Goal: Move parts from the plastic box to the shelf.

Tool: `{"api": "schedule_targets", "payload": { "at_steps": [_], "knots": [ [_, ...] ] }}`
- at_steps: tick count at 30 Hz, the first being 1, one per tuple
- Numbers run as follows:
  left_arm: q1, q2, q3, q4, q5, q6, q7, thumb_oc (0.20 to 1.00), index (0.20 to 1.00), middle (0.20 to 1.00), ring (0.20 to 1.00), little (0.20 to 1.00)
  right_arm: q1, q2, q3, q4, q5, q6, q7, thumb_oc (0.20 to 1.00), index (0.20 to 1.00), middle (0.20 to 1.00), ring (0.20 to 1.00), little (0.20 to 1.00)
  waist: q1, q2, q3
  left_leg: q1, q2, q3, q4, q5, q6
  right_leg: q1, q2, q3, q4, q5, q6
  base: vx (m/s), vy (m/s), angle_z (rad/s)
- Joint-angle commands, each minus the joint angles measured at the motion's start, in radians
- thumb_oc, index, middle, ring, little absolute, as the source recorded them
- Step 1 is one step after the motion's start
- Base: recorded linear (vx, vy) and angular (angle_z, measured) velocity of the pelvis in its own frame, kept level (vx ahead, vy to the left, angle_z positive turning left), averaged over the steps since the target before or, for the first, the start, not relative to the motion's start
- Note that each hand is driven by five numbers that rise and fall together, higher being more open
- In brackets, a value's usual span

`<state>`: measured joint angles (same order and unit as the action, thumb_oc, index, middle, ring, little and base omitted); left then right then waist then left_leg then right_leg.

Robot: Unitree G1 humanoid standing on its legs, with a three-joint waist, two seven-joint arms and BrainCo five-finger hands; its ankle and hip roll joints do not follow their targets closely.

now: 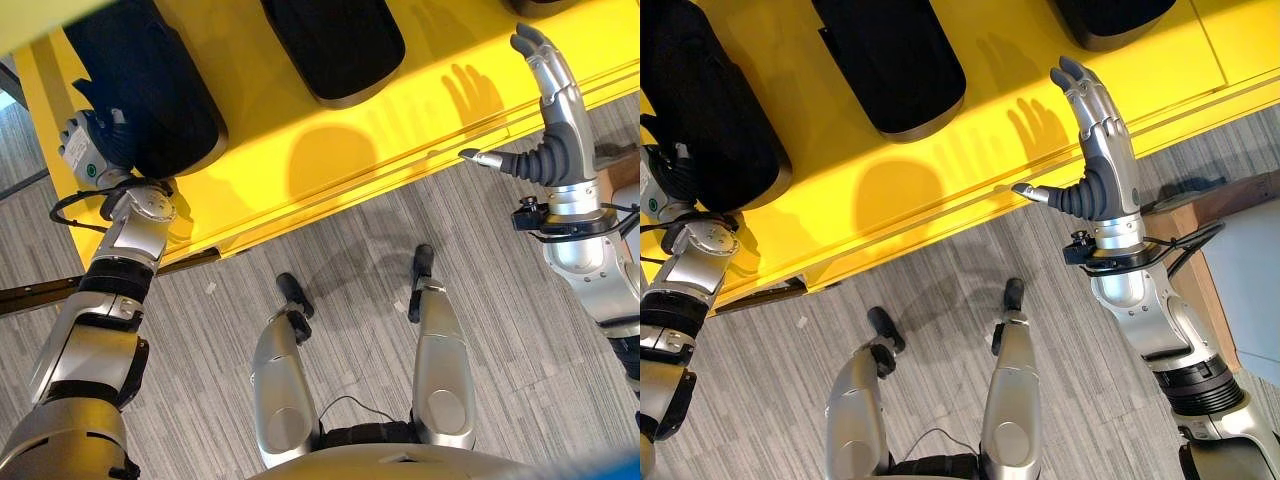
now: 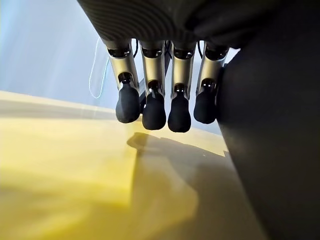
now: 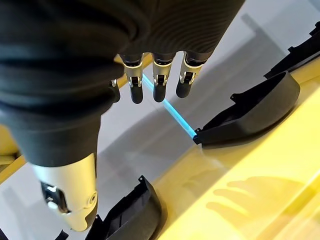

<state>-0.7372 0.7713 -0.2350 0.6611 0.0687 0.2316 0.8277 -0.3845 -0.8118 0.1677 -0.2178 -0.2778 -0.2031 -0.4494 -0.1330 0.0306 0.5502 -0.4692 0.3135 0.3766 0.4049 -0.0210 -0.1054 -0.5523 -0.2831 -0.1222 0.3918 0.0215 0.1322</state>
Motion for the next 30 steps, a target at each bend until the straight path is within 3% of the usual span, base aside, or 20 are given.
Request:
{"api": "schedule_targets", "payload": {
  "at_steps": [1,5,6,7,8,23,30],
  "knots": [
    [-0.040,0.089,0.006,0.032,0.065,0.004,0.036,0.200,0.200,0.200,0.200,0.200,-0.011,-0.014,-0.045,-0.043,0.030,-0.032,-0.007,1.000,1.000,1.000,1.000,1.000,-0.011,-0.007,-0.030,-0.014,-0.073,-0.011,-0.024,-0.014,0.024,-0.035,0.102,-0.004,0.158,-0.146,-0.004,0.00,0.000,0.00],
    [-0.032,0.083,0.009,0.034,0.002,0.000,0.051,0.200,0.200,0.200,0.200,0.200,-0.006,-0.014,-0.038,-0.039,0.030,-0.034,-0.011,1.000,1.000,1.000,1.000,1.000,-0.010,-0.009,-0.030,-0.019,-0.073,-0.011,-0.020,-0.014,0.025,-0.040,0.104,-0.005,0.163,-0.148,-0.006,0.00,0.000,0.00],
    [-0.028,0.076,0.018,0.029,0.010,0.017,0.049,0.476,0.476,0.476,0.476,0.476,0.002,-0.008,-0.040,-0.043,0.026,-0.033,-0.008,1.000,1.000,1.000,1.000,1.000,-0.009,-0.010,-0.030,-0.017,-0.073,-0.011,-0.020,-0.014,0.026,-0.038,0.105,-0.006,0.162,-0.147,-0.005,0.00,0.000,0.00],
    [-0.026,0.076,0.021,0.026,0.007,0.022,0.054,0.642,0.642,0.642,0.642,0.642,0.005,-0.006,-0.042,-0.044,0.026,-0.033,-0.007,1.000,1.000,1.000,1.000,1.000,-0.008,-0.011,-0.030,-0.017,-0.073,-0.011,-0.020,-0.014,0.025,-0.037,0.105,-0.007,0.161,-0.147,-0.005,0.00,0.000,0.00],
    [-0.021,0.066,0.029,0.025,-0.019,0.028,0.073,1.000,1.000,1.000,1.000,1.000,0.005,-0.003,-0.039,-0.046,0.022,-0.018,-0.007,1.000,1.000,1.000,1.000,1.000,-0.006,-0.011,-0.030,-0.016,-0.074,-0.012,-0.022,-0.013,0.025,-0.038,0.106,-0.008,0.164,-0.148,-0.005,0.00,0.000,0.00],
    [-0.002,0.017,0.138,0.008,-0.101,-0.100,0.256,1.000,1.000,1.000,1.000,1.000,0.012,0.043,-0.009,-0.053,0.013,0.043,-0.029,1.000,1.000,1.000,1.000,1.000,0.006,-0.020,-0.030,0.005,-0.074,-0.014,-0.034,-0.007,0.021,-0.015,0.116,-0.010,0.157,-0.152,-0.009,0.00,0.000,0.00],
    [0.005,0.005,0.199,-0.063,-0.068,-0.251,0.385,1.000,1.000,1.000,1.000,1.000,0.020,0.057,-0.006,-0.064,0.010,0.058,-0.028,1.000,1.000,1.000,1.000,1.000,0.012,-0.024,-0.030,0.035,-0.074,-0.020,-0.042,-0.010,0.020,0.016,0.119,-0.007,0.151,-0.157,-0.011,0.01,-0.027,0.01]
  ]
}}
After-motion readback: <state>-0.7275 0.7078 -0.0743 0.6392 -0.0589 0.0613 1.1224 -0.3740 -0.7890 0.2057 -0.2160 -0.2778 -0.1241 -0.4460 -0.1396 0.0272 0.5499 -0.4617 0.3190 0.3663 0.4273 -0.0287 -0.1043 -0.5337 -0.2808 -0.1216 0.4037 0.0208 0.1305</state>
